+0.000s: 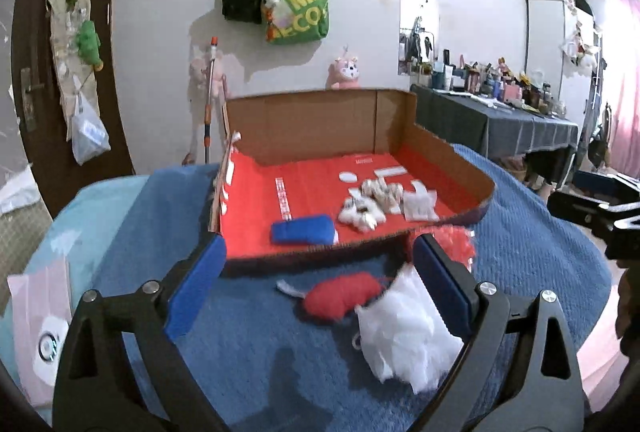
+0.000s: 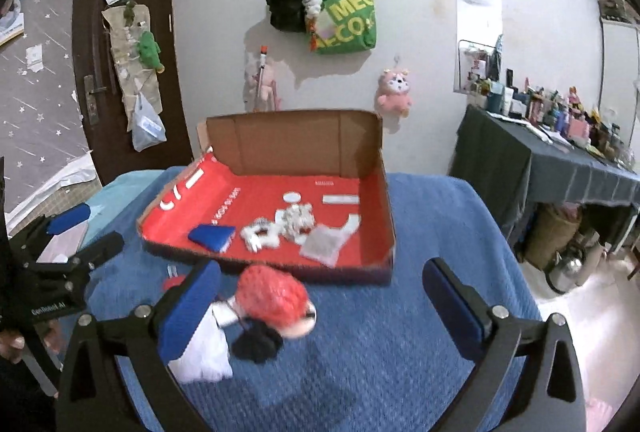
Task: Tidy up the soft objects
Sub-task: 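Open both tools to drop bunny and rope toy, then withdraw, then grasp the white mesh bath puff with the left tool while the right tool grasps the red bead bag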
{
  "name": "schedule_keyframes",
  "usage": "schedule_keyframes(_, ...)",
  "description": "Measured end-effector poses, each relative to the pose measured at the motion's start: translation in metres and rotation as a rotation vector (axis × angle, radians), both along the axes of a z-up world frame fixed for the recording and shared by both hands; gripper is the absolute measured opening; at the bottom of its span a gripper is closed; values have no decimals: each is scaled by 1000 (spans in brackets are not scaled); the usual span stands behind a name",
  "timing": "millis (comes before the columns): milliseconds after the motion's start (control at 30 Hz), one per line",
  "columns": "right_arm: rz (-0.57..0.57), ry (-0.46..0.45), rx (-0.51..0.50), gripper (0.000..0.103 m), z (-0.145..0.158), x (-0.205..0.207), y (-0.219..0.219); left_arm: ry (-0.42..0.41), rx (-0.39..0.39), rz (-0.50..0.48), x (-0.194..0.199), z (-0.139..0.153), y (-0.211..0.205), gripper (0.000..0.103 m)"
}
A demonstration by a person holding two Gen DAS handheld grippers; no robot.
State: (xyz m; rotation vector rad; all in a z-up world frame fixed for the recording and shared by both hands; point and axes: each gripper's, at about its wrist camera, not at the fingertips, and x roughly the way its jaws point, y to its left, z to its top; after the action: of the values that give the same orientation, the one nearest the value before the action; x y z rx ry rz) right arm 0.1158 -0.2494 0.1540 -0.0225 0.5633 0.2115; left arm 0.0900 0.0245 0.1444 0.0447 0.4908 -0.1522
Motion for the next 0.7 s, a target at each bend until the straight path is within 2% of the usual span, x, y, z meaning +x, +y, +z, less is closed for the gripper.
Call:
schedule_keyframes(367,-27,107,17,103,-68,-2,-3,133,0,17,-7,-57,-5,95)
schedule_keyframes(533,-34,131,1,103,-80,0,-5,142,-20,-6,-7,-58,-12,95)
schedule_keyframes(700,-40,137,1,103,-84,2,-13,184,-75,-99,-5,-58,-30,95)
